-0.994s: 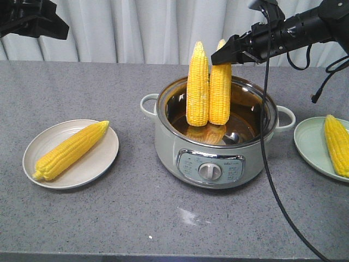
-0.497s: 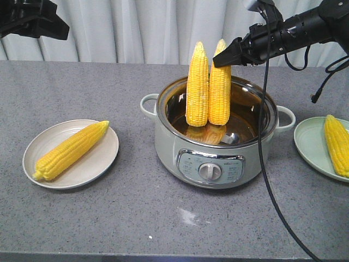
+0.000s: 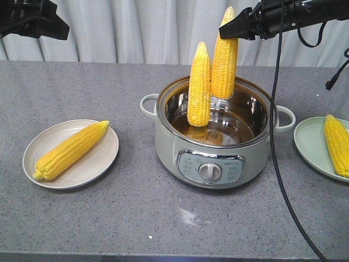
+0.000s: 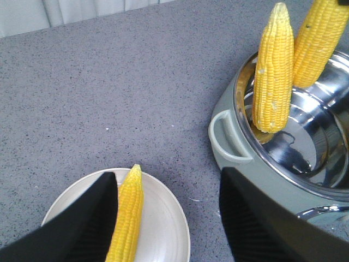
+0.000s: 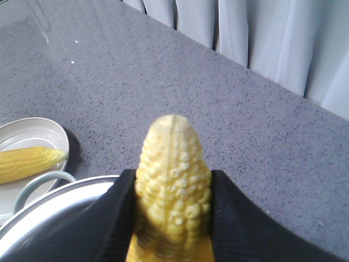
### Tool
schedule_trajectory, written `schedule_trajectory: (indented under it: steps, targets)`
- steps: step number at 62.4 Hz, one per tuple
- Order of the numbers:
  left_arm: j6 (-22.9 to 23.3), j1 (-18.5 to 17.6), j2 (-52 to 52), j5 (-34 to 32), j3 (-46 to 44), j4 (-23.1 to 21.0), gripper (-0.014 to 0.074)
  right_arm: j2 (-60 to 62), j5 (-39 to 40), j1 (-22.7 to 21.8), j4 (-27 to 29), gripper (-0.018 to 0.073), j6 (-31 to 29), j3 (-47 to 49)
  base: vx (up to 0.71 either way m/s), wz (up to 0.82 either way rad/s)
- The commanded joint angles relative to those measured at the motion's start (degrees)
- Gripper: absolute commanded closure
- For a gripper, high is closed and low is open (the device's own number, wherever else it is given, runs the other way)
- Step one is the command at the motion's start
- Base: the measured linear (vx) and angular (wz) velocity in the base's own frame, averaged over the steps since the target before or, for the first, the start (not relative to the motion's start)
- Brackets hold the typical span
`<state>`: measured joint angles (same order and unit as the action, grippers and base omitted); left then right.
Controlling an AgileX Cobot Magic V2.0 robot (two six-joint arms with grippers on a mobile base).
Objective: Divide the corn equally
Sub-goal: 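Lift the cob up out of the pot with the right gripper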
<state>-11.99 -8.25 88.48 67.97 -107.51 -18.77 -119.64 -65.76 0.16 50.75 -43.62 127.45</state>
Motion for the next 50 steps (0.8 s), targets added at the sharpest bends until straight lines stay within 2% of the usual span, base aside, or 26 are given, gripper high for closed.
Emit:
schedule_trajectory:
  steps: [1,16,29,39,50]
  targets:
    - [0.46,0.06,-1.98,-2.82,-1.57,-1.64,0.0188,4.76,3.85,-0.25,3.35,0.0564,-0.66,1.68,0.00,0.00]
    - [0.46,0.06,-1.98,-3.09,-1.57,-1.64,0.0188,7.54,4.65,-0.25,3.35,0.0564,-0.21,1.68,0.00,0.00]
    - [0.52,0.06,-1.98,-3.02,-1.57,-2.25,0.0188,16.03,4.27,-0.25,2.66,0.0564,0.53,1.68,0.00,0.00]
    - [0.34,0.06,-1.98,-5.21,-1.57,-7.60,0.0188,23.42,2.64,-0.25,0.07,0.0564,3.17,1.68,0.00,0.00]
    - [-0.61,0.06,-1.98,-12.60,-1.57,-19.22,0.0188,31.87,-1.15,-0.25,-8.19,0.0564,8.49,1.68,0.00,0.00]
